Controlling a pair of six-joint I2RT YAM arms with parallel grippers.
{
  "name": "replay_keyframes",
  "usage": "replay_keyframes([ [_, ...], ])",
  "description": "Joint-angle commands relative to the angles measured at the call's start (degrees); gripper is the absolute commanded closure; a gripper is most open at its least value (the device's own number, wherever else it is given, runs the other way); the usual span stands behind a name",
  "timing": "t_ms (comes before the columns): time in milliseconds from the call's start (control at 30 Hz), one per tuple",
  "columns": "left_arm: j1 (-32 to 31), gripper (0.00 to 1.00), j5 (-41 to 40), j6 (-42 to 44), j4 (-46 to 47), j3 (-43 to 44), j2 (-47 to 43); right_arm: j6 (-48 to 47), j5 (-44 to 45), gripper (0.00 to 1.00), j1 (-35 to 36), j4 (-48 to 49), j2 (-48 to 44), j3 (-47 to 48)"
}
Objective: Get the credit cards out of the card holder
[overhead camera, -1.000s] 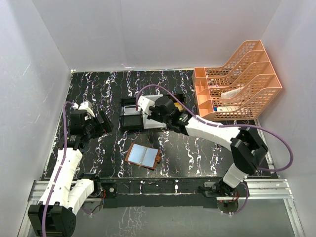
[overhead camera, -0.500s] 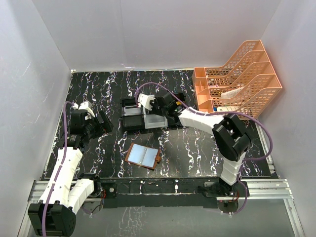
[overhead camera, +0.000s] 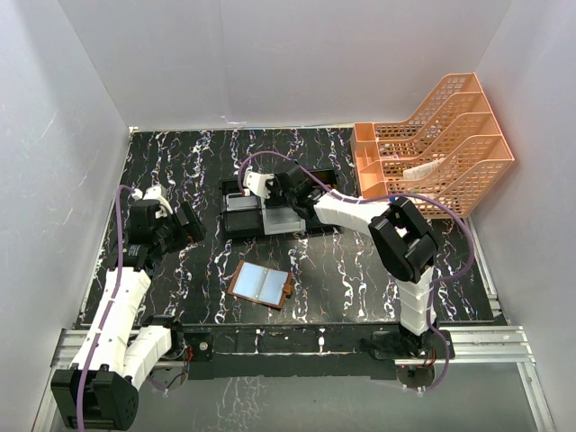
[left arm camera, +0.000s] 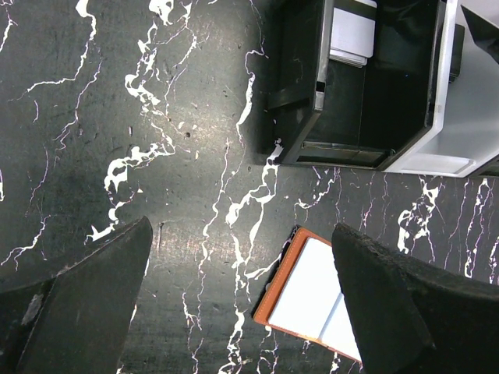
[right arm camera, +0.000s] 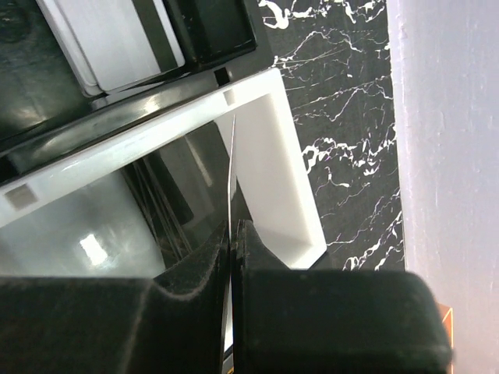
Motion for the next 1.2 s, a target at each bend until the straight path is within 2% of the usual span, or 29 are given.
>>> replay_keyframes([
  [0, 0.4, 0.01, -0.1, 0.1, -0.1, 1.3, 0.4, -3.2, 2.2, 1.00, -0.3, 3.9, 2.0, 3.6],
  [233, 0.4, 0.01, 0.3, 0.1, 0.0, 1.3, 0.6, -5.0, 4.8, 0.98, -0.2, 3.5, 4.8, 4.9],
  [500, 0.4, 0.01, 1.1, 0.3, 0.3, 1.1, 1.6, -5.3, 6.0, 0.81, -0.2, 3.6, 4.2, 4.1],
  [700, 0.4, 0.01, 1.4, 0.5, -0.3, 1.6, 3.5, -5.5, 5.4, 0.76, -0.2, 3.5, 4.4, 3.2],
  [1167, 0.4, 0.01, 2.4, 0.7, -0.1, 1.5, 4.6, -6.0, 5.7, 0.54, -0.2, 2.4, 5.4, 3.7],
])
